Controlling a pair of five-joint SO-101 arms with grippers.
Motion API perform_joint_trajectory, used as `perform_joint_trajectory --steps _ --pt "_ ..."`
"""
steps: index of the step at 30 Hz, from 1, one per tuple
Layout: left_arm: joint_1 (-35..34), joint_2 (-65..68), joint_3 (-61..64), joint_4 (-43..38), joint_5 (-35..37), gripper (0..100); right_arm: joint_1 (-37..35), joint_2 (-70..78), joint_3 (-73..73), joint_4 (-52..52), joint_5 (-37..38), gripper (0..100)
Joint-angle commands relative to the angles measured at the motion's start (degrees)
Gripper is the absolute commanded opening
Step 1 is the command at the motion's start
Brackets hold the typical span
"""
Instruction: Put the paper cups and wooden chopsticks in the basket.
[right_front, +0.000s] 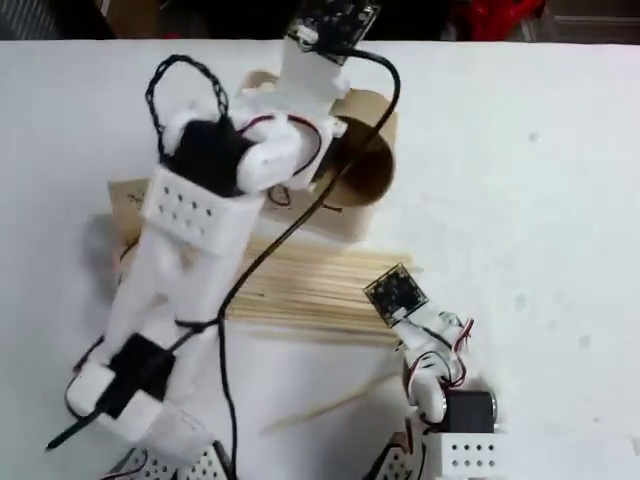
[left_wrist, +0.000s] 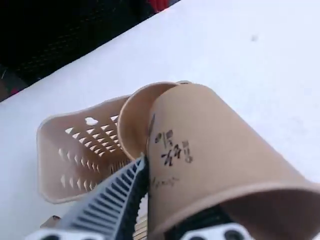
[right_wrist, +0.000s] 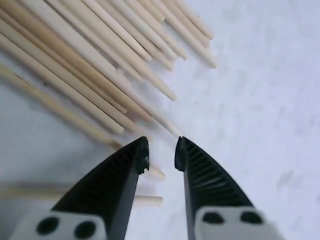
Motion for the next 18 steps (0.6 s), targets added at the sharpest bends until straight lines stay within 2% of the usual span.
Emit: perform_joint_trajectory --steps 1,18 --pt "0.66 3.3 -4.84 -1.58 0.44 2 0.66 -0.4 0.44 -0.84 0.26 9.4" --pt "-3.3 5.93 -4.66 -2.02 0.7 2 0.4 -0.4 0.44 -0.75 0.35 9.4"
